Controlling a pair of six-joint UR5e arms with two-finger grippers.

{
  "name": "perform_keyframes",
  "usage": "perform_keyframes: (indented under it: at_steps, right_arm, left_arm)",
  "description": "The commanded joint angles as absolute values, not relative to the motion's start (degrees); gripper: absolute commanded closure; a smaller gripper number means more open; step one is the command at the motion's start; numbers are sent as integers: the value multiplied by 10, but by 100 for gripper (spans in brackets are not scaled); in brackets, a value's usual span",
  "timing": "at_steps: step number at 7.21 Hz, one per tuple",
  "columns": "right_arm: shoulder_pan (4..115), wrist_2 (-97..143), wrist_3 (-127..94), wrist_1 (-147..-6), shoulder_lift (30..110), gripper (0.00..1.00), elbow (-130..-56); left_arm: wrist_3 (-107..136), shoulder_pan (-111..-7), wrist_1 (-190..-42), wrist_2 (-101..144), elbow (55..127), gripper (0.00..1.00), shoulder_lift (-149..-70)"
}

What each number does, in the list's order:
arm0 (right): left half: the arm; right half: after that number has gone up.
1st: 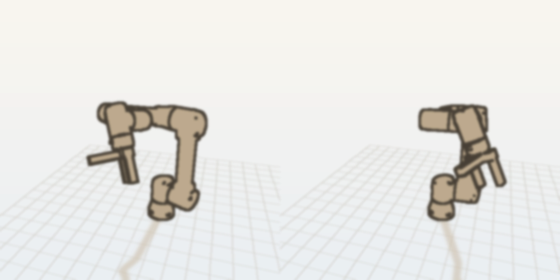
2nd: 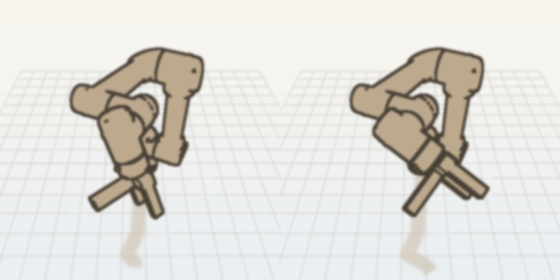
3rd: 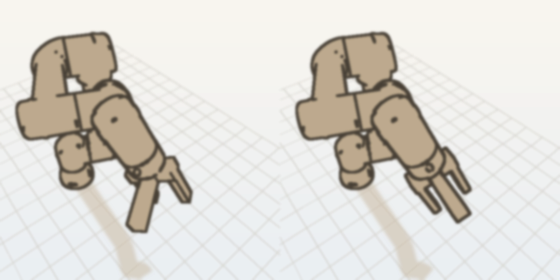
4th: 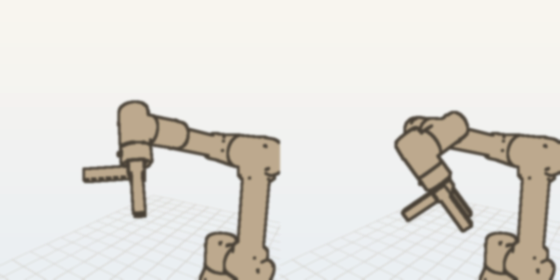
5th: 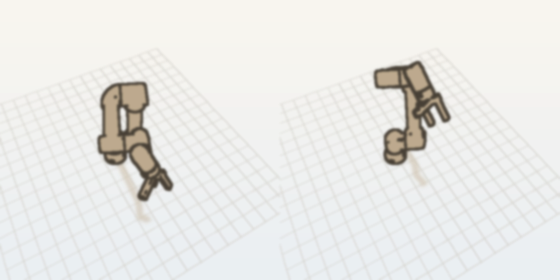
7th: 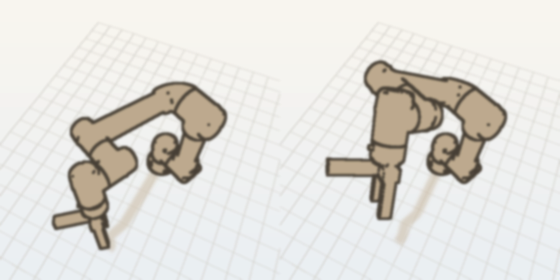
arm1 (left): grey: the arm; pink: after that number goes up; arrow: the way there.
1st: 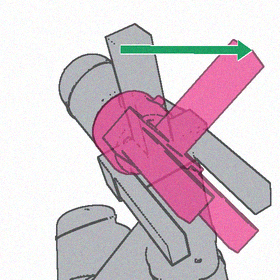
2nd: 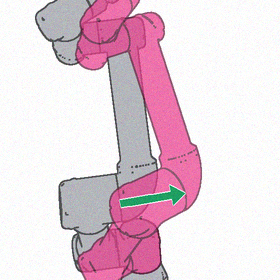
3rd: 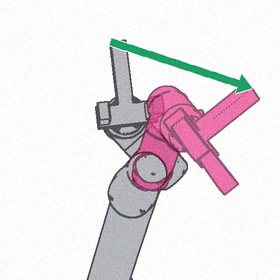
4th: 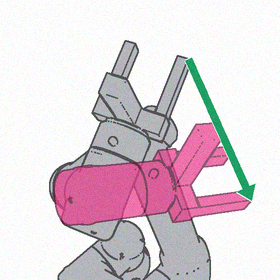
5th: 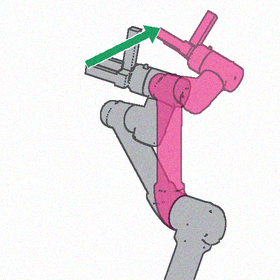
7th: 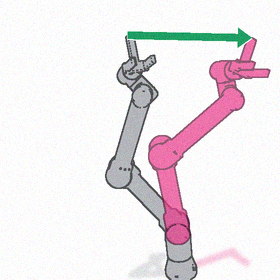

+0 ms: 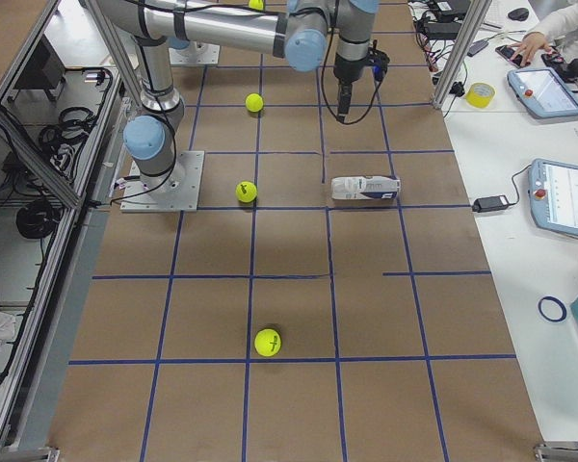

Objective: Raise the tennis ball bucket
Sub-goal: 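Close the right gripper around the top of the Wilson can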

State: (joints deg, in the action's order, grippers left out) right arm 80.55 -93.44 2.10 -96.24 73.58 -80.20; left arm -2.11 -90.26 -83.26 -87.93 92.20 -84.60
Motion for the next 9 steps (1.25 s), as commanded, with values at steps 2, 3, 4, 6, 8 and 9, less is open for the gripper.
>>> perform_keyframes:
  at_steps: [2,3,4,6,8,9]
  right_arm:
    - [784,-933,33,-1063,545,0,-687]
    - [781,-930,38,-1103,516,0,-687]
    - [779,-929,39,-1115,489,0,-686]
    - [773,-930,73,-1131,462,0,-687]
    - [770,-930,121,-1166,432,0,-687]
    - [770,-930,167,-1167,434,0,-687]
  left_arm:
    - [-22,-903,-832,-878,922,0,-846]
    - [-22,-903,-832,-879,922,0,-846]
    - [-21,-903,-832,-878,922,0,-846]
    - [-21,-903,-833,-879,922,0,-846]
    - [-21,-903,-832,-878,922,0,-846]
    - [-21,-903,-832,-878,922,0,-846]
